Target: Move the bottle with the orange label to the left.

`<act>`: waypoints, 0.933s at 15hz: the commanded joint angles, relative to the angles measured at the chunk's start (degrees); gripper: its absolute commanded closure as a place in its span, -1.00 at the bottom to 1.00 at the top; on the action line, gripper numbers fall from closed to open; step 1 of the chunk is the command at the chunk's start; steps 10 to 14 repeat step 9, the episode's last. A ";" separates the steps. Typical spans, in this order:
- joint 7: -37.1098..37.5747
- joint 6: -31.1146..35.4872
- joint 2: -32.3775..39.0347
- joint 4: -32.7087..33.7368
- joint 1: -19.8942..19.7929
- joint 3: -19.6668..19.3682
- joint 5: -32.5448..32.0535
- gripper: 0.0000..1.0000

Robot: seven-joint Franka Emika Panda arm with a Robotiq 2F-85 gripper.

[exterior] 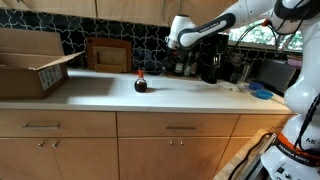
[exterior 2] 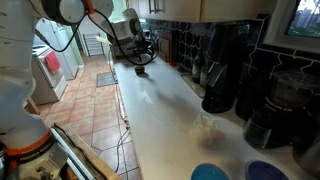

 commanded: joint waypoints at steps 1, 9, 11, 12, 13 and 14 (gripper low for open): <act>-6.45 -10.01 -5.51 1.10 7.85 -10.98 15.95 -1.00; -10.60 -14.14 -7.44 2.21 20.50 -26.19 26.12 -1.00; -10.60 -14.14 -7.44 2.21 20.50 -26.19 26.12 -1.00; -10.60 -14.14 -7.44 2.21 20.50 -26.19 26.12 -1.00; -10.60 -14.14 -7.44 2.21 20.50 -26.19 26.12 -1.00; -10.60 -14.14 -7.44 2.21 20.50 -26.19 26.12 -1.00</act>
